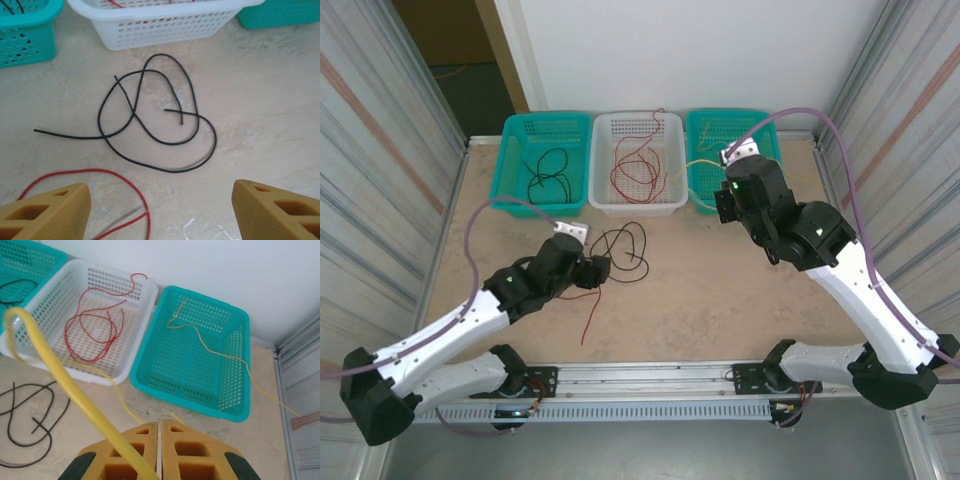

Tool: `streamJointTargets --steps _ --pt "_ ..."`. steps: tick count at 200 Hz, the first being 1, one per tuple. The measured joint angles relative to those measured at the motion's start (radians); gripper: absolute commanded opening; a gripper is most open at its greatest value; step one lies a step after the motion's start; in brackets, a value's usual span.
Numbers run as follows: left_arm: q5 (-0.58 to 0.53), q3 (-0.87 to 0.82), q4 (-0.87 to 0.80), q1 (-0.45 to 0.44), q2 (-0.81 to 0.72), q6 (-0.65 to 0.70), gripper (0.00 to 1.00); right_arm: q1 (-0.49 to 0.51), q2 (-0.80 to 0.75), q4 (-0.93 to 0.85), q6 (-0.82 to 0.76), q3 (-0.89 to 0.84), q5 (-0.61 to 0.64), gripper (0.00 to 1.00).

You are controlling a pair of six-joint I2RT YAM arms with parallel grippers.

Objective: Untangle the cables

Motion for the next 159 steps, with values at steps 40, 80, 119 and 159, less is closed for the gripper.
streamJointTargets --steps 40,80,119,159 --pt "0.064 0.087 -0.039 0.005 -0.017 -0.05 0.72 -0.08 0.005 0.023 0.0 0.0 -0.044 0.07" --pt "0.138 0.151 -0.029 0.008 0.037 -0.101 0.7 -0.224 0.06 0.038 0.013 0.068 -0.132 0.08" --pt "0.183 0.182 -0.024 0.01 0.122 -0.137 0.7 -0.376 0.097 0.096 0.04 0.089 -0.205 0.11" --pt "0.219 0.18 -0.018 0.063 0.129 -0.202 0.68 -0.555 0.21 0.192 0.119 0.137 -0.303 0.1"
